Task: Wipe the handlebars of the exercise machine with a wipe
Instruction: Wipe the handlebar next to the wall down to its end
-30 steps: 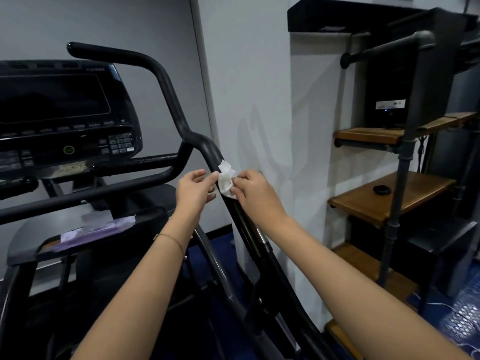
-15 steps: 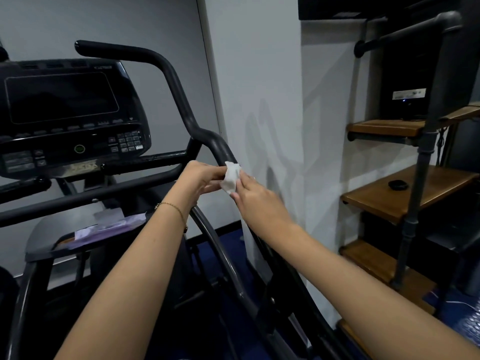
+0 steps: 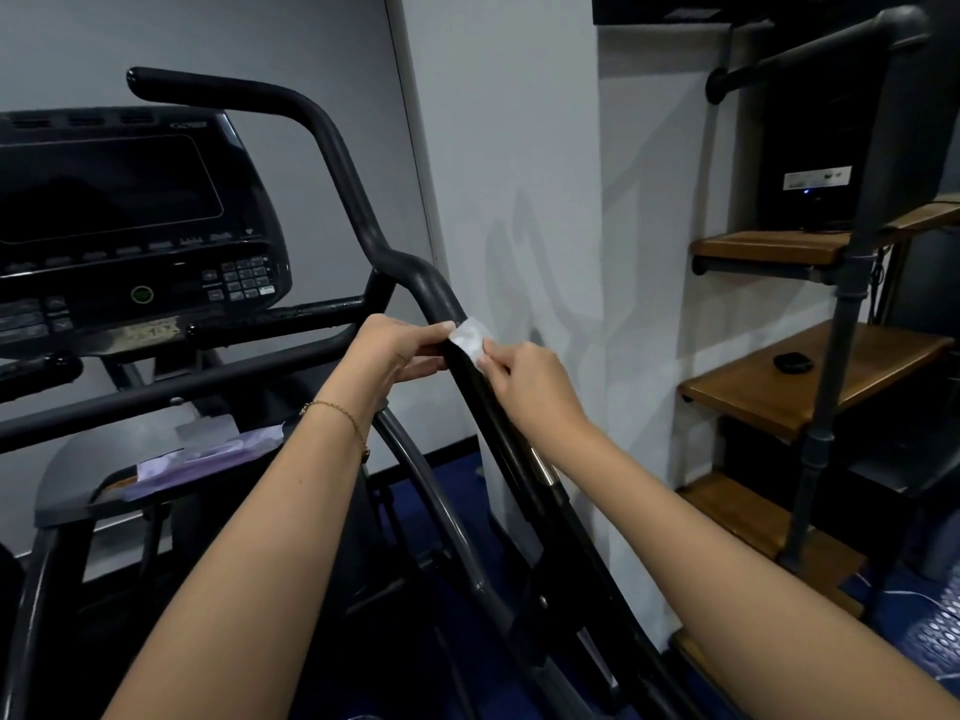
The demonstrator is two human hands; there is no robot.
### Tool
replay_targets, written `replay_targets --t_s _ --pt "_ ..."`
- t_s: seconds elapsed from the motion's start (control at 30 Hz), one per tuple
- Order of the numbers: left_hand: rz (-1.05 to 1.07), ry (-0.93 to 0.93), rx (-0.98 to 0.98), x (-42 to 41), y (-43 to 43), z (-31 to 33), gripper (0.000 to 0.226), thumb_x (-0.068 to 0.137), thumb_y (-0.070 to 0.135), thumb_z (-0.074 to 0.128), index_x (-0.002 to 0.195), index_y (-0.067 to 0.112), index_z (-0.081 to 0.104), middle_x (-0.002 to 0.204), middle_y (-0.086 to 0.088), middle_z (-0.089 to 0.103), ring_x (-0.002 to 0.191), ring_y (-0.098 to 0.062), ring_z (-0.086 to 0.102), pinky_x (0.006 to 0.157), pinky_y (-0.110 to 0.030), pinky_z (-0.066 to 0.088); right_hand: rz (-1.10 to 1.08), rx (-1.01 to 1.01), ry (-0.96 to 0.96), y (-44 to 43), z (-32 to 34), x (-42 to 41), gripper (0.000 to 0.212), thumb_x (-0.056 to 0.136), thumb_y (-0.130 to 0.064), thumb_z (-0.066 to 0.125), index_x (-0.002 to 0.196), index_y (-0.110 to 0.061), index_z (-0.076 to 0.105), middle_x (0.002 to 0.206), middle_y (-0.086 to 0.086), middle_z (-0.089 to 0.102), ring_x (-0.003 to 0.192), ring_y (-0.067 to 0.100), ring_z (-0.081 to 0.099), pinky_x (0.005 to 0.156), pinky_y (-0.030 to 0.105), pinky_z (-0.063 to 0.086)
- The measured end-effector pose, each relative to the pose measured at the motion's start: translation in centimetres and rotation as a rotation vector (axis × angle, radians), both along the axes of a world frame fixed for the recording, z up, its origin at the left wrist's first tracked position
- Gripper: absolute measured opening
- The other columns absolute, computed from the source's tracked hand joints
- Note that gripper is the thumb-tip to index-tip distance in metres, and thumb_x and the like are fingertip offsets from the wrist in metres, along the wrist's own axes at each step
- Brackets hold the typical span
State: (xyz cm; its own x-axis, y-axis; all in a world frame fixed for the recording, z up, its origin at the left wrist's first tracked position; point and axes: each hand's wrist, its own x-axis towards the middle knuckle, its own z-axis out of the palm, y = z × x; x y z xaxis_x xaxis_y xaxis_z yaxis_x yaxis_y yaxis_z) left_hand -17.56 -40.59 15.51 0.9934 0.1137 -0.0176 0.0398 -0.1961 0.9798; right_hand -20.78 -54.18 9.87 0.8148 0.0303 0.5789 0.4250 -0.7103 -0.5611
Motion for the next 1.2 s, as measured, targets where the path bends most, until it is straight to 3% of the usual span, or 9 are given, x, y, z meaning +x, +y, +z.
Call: replay_targets --t_s 0.1,0.23,0.37,0.47,0.63,0.8,1.0,1.13,1.2 --pt "0.003 -0.015 0.025 -0.3 -0.4 0.4 0.022 0.083 0.011 0.07 0.097 -0.005 0.065 0.077 -0.013 0.07 0.057 -0.016 0.069 0.068 -0.02 0.058 -0.055 -0.147 -0.054 -0.1 -0.9 0.0 0.028 0.099 -0.021 0.039 0.111 -0.005 0.06 0.085 0.018 0.066 0.08 0.033 0.059 0.065 0.034 0.042" --pt "0.01 0.003 0.046 -0.5 -0.4 0.4 0.021 0.084 0.013 0.069 0.097 -0.004 0.065 0.079 -0.012 0.07 0.059 -0.015 0.069 0.074 -0.022 0.057 0.017 -0.06 -0.089 0.9 0.6 1.4 0.027 0.098 -0.02 0.041 0.107 -0.005 0.061 0.075 0.015 0.063 0.071 0.03 0.056 0.06 0.03 0.035" --pt "0.007 0.014 0.064 -0.6 -0.5 0.5 0.014 0.084 0.015 0.069 0.086 0.002 0.065 0.082 -0.011 0.073 0.076 -0.02 0.072 0.094 -0.034 0.051 0.161 0.372 0.211 -0.8 1.4 3.1 0.036 0.092 -0.023 0.052 0.058 -0.011 0.049 0.055 0.007 0.034 0.057 0.018 0.035 0.058 0.027 0.028" --pt "0.01 0.026 0.066 -0.5 -0.5 0.6 0.017 0.083 0.015 0.07 0.089 0.0 0.065 0.082 -0.01 0.073 0.074 -0.02 0.071 0.097 -0.035 0.048 0.105 0.22 0.155 -1.1 0.1 2.0 0.044 0.093 -0.022 0.05 0.051 -0.013 0.042 0.046 0.001 0.037 0.05 0.017 0.033 0.053 0.03 0.028" --pt "-0.003 -0.07 0.039 -0.7 -0.7 0.3 0.013 0.085 0.009 0.066 0.088 0.0 0.057 0.088 -0.012 0.063 0.078 -0.012 0.065 0.049 -0.015 0.053 -0.032 -0.163 -0.05 0.4 1.7 0.8 0.033 0.099 -0.024 0.038 0.099 -0.005 0.065 0.083 0.017 0.064 0.077 0.031 0.055 0.065 0.033 0.037" --pt "0.001 0.024 0.019 -0.3 -0.6 0.5 0.02 0.085 0.011 0.067 0.098 -0.005 0.064 0.082 -0.014 0.07 0.075 -0.02 0.07 0.086 -0.029 0.054 0.064 0.108 0.187 -1.8 0.9 0.4 0.057 0.091 -0.017 0.053 0.037 -0.017 0.037 0.041 -0.005 0.03 0.045 0.013 0.033 0.047 0.028 0.024" --pt "0.028 -0.008 0.048 0.2 -0.5 0.2 0.022 0.084 0.013 0.069 0.096 -0.004 0.064 0.084 -0.016 0.069 0.061 -0.018 0.07 0.077 -0.025 0.056 -0.124 -0.417 0.026 -0.2 -0.1 -1.5 0.017 0.096 -0.013 0.04 0.098 -0.009 0.057 0.091 0.012 0.063 0.087 0.032 0.059 0.063 0.029 0.032" --pt "0.049 0.02 0.064 0.0 -0.7 0.5 0.028 0.084 0.012 0.069 0.101 -0.009 0.06 0.081 -0.021 0.067 0.051 -0.018 0.066 0.054 -0.018 0.056 -0.142 -0.529 -0.126 1.2 -0.1 -0.8 0.039 0.095 -0.004 0.035 0.134 -0.006 0.035 0.123 0.011 0.051 0.095 0.031 0.059 0.061 0.031 0.027" --pt "0.04 0.021 0.052 0.1 -0.7 0.5 0.032 0.084 0.012 0.069 0.105 -0.01 0.06 0.092 -0.023 0.068 0.07 -0.023 0.069 0.067 -0.023 0.058 -0.176 -0.529 -0.105 0.9 -0.4 -1.2 0.04 0.096 -0.005 0.036 0.136 -0.005 0.032 0.124 0.011 0.051 0.095 0.031 0.06 0.061 0.032 0.028"
